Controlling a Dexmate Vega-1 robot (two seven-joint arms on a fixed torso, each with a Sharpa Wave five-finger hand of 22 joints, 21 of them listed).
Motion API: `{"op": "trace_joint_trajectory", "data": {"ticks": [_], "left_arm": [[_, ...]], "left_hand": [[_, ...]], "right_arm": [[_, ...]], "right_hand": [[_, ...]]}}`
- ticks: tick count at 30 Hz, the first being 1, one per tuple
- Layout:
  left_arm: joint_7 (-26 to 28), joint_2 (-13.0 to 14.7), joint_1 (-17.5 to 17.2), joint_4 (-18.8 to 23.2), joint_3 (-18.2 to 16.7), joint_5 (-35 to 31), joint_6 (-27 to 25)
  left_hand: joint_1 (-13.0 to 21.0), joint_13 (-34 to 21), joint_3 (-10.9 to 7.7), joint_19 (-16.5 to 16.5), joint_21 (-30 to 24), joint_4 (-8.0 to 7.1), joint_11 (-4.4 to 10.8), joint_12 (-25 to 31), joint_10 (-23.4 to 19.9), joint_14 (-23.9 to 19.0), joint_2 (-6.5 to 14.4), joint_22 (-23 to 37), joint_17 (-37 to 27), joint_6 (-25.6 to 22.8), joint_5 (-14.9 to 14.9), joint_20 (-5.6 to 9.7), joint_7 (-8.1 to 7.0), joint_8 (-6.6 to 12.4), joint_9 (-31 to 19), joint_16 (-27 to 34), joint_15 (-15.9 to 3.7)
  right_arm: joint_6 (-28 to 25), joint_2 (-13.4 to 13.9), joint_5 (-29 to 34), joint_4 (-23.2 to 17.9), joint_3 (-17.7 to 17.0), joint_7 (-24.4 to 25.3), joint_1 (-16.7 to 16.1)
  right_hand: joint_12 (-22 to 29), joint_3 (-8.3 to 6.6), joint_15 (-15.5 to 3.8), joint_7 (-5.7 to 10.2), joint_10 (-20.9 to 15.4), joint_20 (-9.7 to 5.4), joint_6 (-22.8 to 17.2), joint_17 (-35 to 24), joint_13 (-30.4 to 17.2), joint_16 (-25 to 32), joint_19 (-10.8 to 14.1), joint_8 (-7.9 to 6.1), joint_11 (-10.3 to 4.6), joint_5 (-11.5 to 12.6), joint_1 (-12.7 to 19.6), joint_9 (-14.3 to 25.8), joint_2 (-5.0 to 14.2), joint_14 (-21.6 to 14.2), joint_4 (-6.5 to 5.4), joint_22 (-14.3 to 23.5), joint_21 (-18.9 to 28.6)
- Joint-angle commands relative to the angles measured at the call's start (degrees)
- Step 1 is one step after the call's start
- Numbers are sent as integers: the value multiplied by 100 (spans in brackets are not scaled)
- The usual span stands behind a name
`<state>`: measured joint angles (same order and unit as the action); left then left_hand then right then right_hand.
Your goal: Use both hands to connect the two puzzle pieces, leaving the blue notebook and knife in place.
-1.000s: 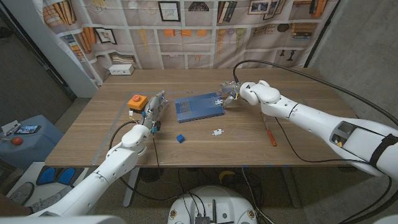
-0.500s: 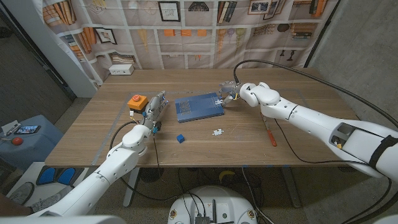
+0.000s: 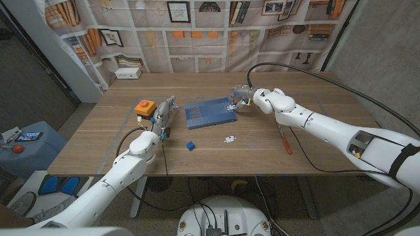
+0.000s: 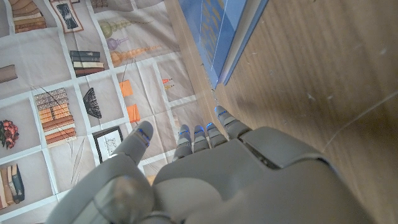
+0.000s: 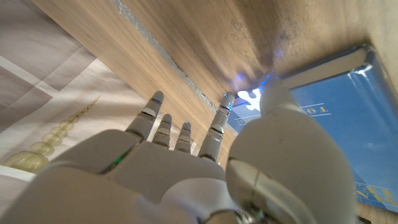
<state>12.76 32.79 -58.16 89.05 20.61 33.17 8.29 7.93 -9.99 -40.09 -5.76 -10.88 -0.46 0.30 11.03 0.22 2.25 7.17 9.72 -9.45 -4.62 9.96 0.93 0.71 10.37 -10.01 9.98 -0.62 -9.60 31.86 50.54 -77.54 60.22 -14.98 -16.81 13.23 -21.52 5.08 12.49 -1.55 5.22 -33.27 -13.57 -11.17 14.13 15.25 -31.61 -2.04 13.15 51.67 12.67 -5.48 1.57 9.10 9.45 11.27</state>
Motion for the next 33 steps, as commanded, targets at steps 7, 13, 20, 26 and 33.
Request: {"op": "trace_joint_trajectory", "data": {"ticks": [7, 13, 20, 26, 33], "left_arm": [[1, -10, 17, -18, 14, 14, -32], [6, -9, 9, -7, 14, 18, -37], [26, -4, -11, 16, 15, 17, -53], [27, -5, -5, 18, 19, 9, -48], [22, -10, 1, 24, 30, 10, -60]], "left_hand": [[-47, -17, -53, -12, -26, 6, 16, 2, -39, -3, 363, 19, -30, -49, 5, -19, 13, 10, -9, 34, 9], [-47, -17, -54, -12, -26, 6, 1, 2, -40, -8, 362, 19, -30, -51, 5, -19, 14, 10, -9, 36, 8], [-47, -17, -54, -14, -26, 5, 6, 3, -43, -11, 363, 19, -31, -53, 5, -24, 18, 10, -9, 37, 13], [-46, -17, -56, -16, -27, 5, 8, 4, -46, -11, 364, 19, -31, -53, 5, -20, 19, 9, -10, 37, 15], [-45, -18, -57, -16, -26, 5, 10, 2, -43, -11, 364, 19, -31, -51, 5, -16, 17, 8, -10, 36, 17]], "right_arm": [[44, 18, -51, 33, -2, 307, -52], [67, 26, -51, 35, 1, 355, -63], [80, 50, -49, 17, -9, 409, -85], [79, 65, -45, -13, -30, 472, -112], [60, 91, -45, -62, -61, 518, -155]], "right_hand": [[36, -13, -24, 8, -187, -48, -312, 10, 0, 65, 122, -141, -44, 50, 167, 37, 40, -132, 44, 18, 39], [30, -12, -57, 12, -231, -55, -430, 14, 2, 76, 148, -190, -44, 51, 199, 47, 46, -178, 40, 18, 33], [29, -18, -95, 12, -306, -83, -582, 17, 3, 85, 187, -252, -74, 53, 242, 61, 72, -217, 33, 19, 28], [30, -20, -103, 16, -368, -98, -700, 18, 5, 99, 213, -300, -100, 52, 276, 71, 85, -266, 32, 19, 23], [22, -20, -122, 17, -408, -124, -811, 19, 6, 107, 250, -345, -126, 50, 309, 81, 93, -299, 31, 19, 23]]}}
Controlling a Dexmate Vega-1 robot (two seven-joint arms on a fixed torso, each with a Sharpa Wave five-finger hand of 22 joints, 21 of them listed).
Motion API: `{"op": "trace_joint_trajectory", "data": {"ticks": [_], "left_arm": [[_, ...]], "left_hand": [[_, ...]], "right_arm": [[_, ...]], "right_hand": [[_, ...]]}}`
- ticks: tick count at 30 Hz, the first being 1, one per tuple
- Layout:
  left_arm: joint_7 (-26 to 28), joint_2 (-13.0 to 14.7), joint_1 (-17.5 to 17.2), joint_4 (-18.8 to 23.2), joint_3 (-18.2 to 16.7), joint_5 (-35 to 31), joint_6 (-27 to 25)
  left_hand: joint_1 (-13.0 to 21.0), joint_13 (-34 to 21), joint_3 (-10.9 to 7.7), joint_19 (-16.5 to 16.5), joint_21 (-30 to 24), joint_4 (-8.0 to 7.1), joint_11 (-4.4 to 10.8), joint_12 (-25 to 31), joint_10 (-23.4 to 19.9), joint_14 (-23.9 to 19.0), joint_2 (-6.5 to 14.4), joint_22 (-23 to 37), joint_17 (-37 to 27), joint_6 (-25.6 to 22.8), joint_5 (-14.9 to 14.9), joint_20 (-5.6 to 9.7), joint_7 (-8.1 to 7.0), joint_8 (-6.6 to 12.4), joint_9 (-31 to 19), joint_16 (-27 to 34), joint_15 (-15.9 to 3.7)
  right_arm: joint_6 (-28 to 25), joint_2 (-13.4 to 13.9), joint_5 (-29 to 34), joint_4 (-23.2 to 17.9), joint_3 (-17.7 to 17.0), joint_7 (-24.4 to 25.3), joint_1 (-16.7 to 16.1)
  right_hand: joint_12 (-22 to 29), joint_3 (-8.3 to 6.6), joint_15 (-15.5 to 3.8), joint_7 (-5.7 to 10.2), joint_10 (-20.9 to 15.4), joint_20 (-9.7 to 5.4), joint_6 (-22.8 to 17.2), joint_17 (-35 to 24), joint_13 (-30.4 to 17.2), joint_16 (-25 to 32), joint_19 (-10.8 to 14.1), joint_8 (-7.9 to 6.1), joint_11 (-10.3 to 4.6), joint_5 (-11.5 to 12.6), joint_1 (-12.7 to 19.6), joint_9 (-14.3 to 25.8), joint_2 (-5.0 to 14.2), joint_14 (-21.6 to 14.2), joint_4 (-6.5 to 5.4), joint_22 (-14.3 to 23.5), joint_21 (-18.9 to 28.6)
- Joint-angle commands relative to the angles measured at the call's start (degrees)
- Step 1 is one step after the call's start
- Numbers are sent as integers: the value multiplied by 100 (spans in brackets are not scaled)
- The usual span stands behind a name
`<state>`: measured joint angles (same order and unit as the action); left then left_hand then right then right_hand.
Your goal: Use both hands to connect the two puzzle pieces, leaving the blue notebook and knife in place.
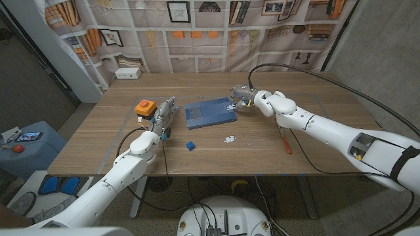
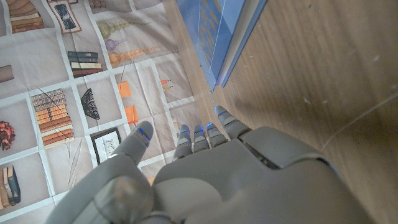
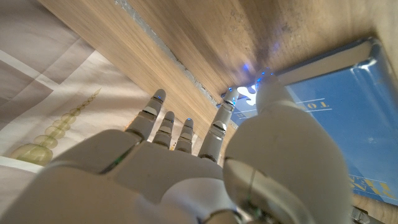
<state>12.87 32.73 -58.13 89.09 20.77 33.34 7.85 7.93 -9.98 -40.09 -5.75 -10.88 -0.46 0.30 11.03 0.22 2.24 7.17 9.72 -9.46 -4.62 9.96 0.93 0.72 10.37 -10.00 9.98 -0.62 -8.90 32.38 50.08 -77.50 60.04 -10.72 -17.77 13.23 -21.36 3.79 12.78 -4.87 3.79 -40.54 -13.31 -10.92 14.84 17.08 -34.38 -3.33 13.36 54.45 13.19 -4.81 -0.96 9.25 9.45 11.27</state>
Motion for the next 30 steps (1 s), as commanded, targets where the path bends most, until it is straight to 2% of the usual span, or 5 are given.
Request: {"op": "trace_joint_trajectory", "data": {"ticks": [1, 30], "left_arm": [[14, -5, -5, 23, 14, -7, -18], [109, 118, -168, 316, -31, -49, -85]], "left_hand": [[-45, -18, -57, -16, -26, 5, 12, 2, -42, -12, 364, 19, -31, -53, 5, -18, 16, 9, -11, 37, 17], [-41, -18, -62, -14, -25, 6, 6, 2, -47, -13, 362, 20, -30, -53, 4, -19, 6, 7, -12, 36, 25]], "right_arm": [[-7, 43, -4, -70, -47, 95, -63], [-52, 241, -30, -383, -257, 261, -254]], "right_hand": [[22, -35, 0, -11, -94, 16, -110, -6, -19, 37, 74, -79, -12, 28, 38, 31, 27, -54, 15, 19, 22], [1, -41, -117, -2, -238, -64, -317, -12, -18, 74, 208, -157, -57, 8, 169, 48, 60, -174, 22, 21, 26]]}}
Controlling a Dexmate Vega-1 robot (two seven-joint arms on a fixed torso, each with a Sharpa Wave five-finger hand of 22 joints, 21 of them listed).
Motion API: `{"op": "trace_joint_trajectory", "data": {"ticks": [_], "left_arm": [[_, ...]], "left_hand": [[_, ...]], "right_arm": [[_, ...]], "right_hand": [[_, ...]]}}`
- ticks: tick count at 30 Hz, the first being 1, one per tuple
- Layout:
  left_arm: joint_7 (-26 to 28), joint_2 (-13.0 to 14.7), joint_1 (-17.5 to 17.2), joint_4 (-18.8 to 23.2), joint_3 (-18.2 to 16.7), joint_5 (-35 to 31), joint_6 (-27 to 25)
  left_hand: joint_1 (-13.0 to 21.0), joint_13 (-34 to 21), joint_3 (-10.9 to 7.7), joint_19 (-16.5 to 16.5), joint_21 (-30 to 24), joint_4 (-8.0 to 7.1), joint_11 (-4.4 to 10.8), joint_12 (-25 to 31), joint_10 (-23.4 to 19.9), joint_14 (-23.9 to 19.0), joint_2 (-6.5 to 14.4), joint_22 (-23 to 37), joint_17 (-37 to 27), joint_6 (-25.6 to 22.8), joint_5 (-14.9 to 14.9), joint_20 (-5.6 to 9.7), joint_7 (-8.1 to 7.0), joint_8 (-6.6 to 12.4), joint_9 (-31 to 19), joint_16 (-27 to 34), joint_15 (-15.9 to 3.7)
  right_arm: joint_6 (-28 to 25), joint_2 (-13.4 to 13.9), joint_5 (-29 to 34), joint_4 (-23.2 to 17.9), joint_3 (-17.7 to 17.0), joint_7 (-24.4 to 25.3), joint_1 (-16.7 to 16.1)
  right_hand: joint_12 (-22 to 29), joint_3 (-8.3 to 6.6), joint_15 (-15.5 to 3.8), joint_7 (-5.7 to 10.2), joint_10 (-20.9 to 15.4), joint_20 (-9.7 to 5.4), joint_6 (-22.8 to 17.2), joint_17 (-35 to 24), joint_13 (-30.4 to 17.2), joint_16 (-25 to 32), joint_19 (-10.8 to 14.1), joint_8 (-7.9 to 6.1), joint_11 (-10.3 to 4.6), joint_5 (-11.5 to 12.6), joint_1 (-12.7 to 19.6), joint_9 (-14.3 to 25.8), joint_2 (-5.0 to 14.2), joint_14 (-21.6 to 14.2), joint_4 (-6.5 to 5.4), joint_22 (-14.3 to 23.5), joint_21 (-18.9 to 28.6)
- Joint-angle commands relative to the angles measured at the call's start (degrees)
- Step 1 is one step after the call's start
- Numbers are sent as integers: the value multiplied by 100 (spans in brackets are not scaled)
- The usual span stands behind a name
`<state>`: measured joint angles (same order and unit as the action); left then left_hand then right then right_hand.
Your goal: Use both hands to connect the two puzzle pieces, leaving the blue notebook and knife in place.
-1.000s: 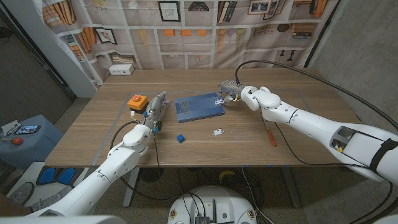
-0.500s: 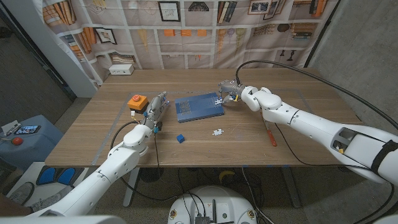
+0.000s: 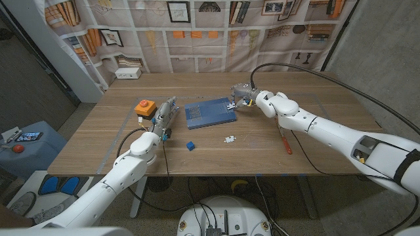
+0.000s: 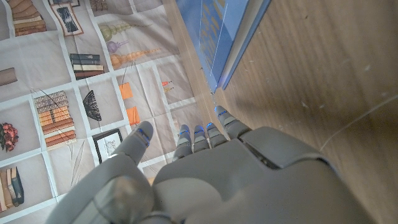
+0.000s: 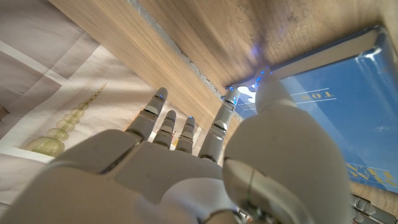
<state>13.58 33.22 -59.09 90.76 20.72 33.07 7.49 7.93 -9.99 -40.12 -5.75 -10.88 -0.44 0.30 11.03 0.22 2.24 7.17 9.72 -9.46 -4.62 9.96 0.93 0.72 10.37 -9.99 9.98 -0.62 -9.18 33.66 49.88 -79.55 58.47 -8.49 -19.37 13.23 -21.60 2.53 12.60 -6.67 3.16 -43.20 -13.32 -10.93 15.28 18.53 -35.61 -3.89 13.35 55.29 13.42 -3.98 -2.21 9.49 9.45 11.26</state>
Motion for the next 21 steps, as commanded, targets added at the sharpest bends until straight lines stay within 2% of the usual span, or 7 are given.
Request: {"op": "trace_joint_trajectory", "data": {"ticks": [1, 21], "left_arm": [[38, 78, -79, 166, -26, -26, -52], [146, 369, -352, 734, -137, -143, -175]], "left_hand": [[-41, -18, -59, -13, -24, 5, 6, 2, -47, -13, 360, 20, -30, -56, 4, -22, 5, 8, -12, 35, 20], [-32, -18, -63, -15, -25, 20, 18, 1, -49, -10, 354, 19, -27, -61, 3, -24, 10, 9, -13, 32, 18]], "right_arm": [[-33, 127, -12, -205, -113, 27, -106], [-142, 361, -194, -743, -438, -351, -279]], "right_hand": [[1, -16, 12, 15, -60, -2, -53, -11, -16, 30, 63, -34, -3, 9, 86, 25, -23, -52, -2, 21, 26], [-23, -4, 14, 16, -90, 8, -93, -18, -17, 32, 88, -44, 1, -6, 117, 27, -26, -68, -11, 21, 13]]}}
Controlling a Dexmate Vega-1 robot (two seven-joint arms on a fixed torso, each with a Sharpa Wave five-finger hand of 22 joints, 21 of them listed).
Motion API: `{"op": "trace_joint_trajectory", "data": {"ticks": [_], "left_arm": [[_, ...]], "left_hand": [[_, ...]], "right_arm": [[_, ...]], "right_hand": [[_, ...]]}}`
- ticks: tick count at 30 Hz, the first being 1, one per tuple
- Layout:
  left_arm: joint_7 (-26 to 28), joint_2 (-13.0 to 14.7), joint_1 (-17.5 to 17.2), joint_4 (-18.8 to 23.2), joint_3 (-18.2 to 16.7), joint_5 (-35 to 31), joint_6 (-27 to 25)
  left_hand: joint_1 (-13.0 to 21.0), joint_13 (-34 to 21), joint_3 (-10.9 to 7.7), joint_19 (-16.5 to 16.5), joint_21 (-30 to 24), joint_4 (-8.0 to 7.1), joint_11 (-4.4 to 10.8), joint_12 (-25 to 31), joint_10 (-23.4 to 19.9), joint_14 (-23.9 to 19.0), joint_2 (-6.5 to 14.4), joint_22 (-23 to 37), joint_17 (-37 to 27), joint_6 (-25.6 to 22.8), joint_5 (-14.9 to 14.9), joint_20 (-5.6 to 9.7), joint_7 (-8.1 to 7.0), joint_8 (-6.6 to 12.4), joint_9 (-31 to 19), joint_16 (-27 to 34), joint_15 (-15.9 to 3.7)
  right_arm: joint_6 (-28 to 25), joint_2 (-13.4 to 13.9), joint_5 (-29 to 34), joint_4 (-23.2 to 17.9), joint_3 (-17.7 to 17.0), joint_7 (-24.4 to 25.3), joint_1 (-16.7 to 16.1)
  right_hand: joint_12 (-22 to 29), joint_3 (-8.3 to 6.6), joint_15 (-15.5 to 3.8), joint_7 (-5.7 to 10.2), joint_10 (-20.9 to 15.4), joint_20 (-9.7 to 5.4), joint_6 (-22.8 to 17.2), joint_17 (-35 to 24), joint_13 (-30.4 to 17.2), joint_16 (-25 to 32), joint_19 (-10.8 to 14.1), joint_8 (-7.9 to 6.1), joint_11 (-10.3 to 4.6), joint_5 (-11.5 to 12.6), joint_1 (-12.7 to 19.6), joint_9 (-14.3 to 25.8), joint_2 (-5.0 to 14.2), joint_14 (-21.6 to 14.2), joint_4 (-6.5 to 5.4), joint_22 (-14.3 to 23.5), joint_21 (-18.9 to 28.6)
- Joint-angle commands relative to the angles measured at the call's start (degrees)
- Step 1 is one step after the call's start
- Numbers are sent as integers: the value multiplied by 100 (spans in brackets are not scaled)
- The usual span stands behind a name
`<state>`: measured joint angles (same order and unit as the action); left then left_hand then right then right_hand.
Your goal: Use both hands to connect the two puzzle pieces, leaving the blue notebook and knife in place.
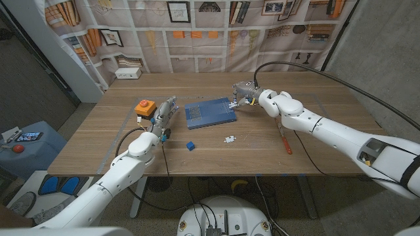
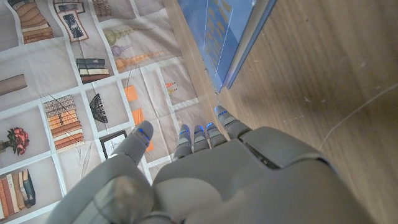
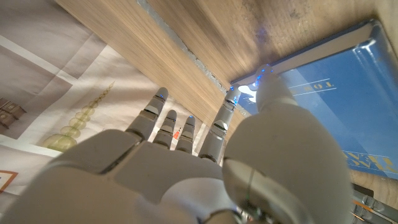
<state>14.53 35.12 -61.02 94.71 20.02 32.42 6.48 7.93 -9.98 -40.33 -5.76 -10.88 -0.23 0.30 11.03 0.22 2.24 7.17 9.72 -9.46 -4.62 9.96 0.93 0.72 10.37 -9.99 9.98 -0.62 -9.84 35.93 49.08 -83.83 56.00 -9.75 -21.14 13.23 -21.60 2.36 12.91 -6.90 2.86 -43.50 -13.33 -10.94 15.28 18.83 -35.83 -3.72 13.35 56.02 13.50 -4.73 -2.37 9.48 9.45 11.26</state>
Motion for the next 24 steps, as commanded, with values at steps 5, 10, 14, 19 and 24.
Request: {"op": "trace_joint_trajectory", "data": {"ticks": [5, 10, 14, 19, 24], "left_arm": [[62, 283, -236, 499, -100, -122, -122], [105, 393, -334, 680, -146, -203, -148], [143, 501, -413, 847, -180, -297, -190], [104, 678, -476, 1043, -216, -401, -281], [-6, 782, -486, 1117, -220, -459, -296]], "left_hand": [[-29, -18, -40, -19, -26, 9, 20, 3, -54, -20, 344, 19, -25, -65, 1, -24, 8, 10, -13, 33, 12], [-23, -18, -43, -40, -34, 19, 21, 12, -80, -37, 343, 19, -23, -85, 1, -31, 13, 17, -13, 38, 6], [-11, -18, -52, -112, -58, 38, 46, 35, -151, -115, 344, 19, -20, -155, 2, -43, 38, 39, -14, 60, -2], [10, -18, -69, -166, -71, 65, 55, 53, -221, -182, 346, 18, -16, -234, 3, -42, 45, 59, -15, 69, -8], [33, -18, -88, -207, -79, 93, 54, 67, -285, -230, 349, 18, -14, -315, 3, -43, 52, 77, -16, 71, -26]], "right_arm": [[-172, 217, -133, -522, -291, -332, -171], [-243, 309, -149, -731, -390, -423, -252], [-332, 379, -158, -913, -478, -490, -336], [-407, 460, -171, -1129, -583, -556, -433], [-515, 523, -166, -1340, -674, -685, -508]], "right_hand": [[-28, -1, 38, -15, -75, 46, -62, -20, -17, 32, 55, -19, -10, -10, 47, 18, 49, -54, -16, 22, 8], [-32, 2, 36, -15, -80, 59, -58, -22, -17, 28, 49, -15, -9, -13, 48, 17, 49, -46, -18, 22, 3], [-35, 5, 47, -15, -86, 70, -53, -23, -17, 28, 43, -11, -1, -16, 48, 16, 48, -48, -21, 23, -2], [-35, 8, 52, -16, -100, 80, -47, -25, -18, 28, 40, -6, 8, -20, 48, 14, 49, -49, -25, 23, -5], [-40, 13, 59, -16, -102, 95, -40, -27, -18, 28, 34, -1, 13, -23, 46, 13, 45, -50, -28, 23, -10]]}}
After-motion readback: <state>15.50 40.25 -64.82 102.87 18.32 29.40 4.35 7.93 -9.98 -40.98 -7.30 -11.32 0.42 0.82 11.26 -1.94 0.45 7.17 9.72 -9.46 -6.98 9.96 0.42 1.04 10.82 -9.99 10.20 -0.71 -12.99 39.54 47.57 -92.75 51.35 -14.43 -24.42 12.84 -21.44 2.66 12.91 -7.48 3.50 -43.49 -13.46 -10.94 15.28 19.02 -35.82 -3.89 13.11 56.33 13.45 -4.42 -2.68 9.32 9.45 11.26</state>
